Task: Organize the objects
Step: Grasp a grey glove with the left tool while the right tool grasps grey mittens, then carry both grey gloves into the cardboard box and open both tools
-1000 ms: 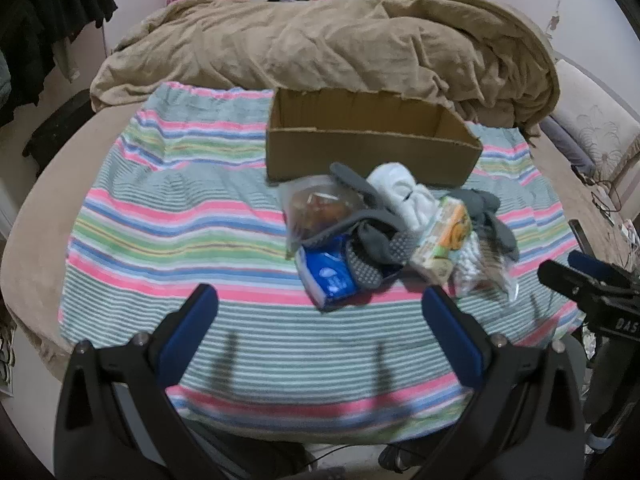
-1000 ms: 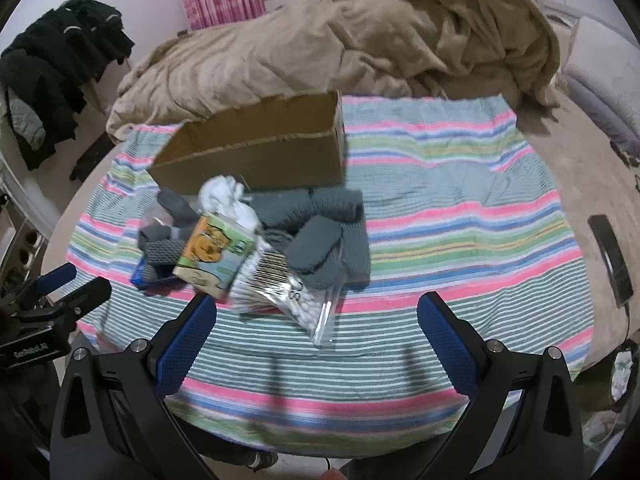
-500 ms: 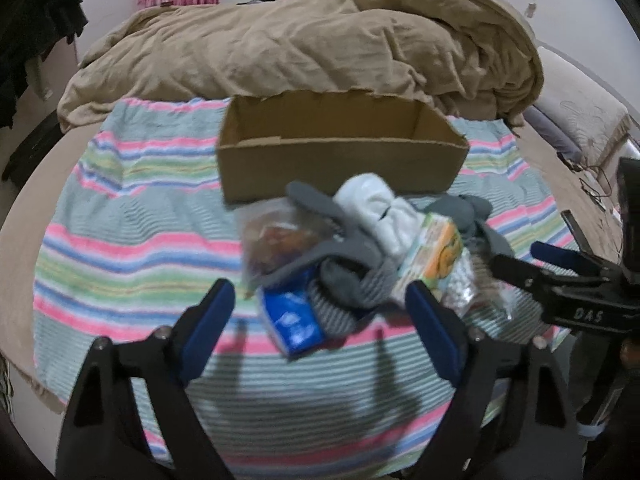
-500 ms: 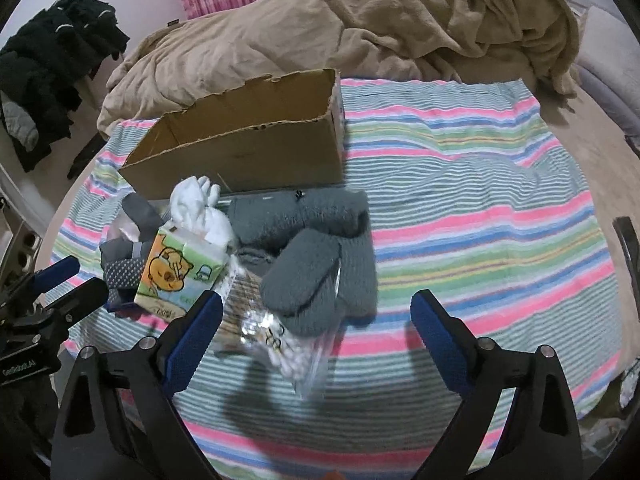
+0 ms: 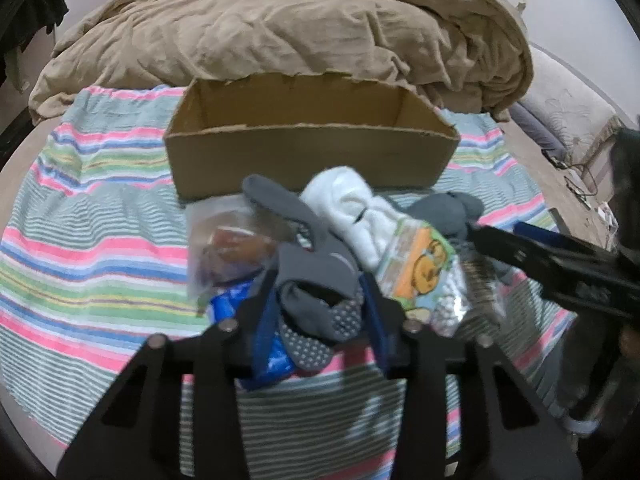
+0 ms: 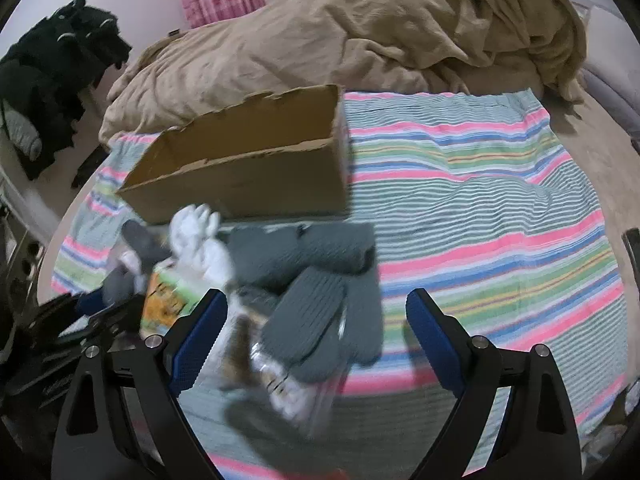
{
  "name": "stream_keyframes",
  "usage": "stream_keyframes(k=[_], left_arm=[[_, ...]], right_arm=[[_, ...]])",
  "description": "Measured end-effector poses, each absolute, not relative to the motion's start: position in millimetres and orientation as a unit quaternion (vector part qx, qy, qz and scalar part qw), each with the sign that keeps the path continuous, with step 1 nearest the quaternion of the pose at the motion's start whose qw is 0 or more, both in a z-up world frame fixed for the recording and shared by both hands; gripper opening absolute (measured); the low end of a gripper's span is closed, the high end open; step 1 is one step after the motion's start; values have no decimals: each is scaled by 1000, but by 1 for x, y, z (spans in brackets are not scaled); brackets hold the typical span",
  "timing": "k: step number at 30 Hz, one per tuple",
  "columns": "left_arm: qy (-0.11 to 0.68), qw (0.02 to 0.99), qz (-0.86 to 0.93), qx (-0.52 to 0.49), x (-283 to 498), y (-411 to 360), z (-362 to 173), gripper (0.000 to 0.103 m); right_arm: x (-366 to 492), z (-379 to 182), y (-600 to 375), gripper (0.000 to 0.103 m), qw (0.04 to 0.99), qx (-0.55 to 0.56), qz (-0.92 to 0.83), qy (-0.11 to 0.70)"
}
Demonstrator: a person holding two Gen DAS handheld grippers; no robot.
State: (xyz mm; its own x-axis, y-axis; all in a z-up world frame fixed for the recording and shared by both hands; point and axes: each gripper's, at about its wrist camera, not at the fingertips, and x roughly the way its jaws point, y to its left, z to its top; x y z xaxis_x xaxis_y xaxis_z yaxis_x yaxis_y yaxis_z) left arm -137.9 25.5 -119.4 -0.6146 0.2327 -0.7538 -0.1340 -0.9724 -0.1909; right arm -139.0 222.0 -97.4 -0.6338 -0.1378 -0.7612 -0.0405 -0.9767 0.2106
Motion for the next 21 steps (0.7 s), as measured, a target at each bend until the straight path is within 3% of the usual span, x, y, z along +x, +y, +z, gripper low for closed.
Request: stream_keyframes(k=[1, 3, 7, 10, 11, 13, 14, 21], left_arm=[[-59, 106, 897, -426, -138, 26, -119, 35], [-66, 117, 896, -424, -139, 27, -118, 31], [-75, 120, 896, -421, -138, 24, -114, 29], [-75, 117, 898, -418, -135, 22, -108, 29], [-75, 117, 899, -416, -133, 21, -105, 29], [-76, 117, 901, -410, -131, 20, -99, 29], [-78, 118, 902, -407, -130, 19, -96, 29], [-84, 119, 913, -381, -119, 10, -69, 29]], right_arm=[[-143, -100, 225, 93, 27, 425, -898, -110], [-151, -109, 228, 76, 24, 424, -899, -111], [-163, -125, 231, 67, 56, 437, -886, -146], [-164, -125, 232, 48, 71, 432, -886, -155], [-162, -123, 233, 37, 75, 428, -887, -158], [-159, -115, 233, 27, 78, 419, -891, -156], [-157, -112, 232, 16, 76, 414, -894, -154], [-143, -73, 235, 16, 75, 367, -916, -143]])
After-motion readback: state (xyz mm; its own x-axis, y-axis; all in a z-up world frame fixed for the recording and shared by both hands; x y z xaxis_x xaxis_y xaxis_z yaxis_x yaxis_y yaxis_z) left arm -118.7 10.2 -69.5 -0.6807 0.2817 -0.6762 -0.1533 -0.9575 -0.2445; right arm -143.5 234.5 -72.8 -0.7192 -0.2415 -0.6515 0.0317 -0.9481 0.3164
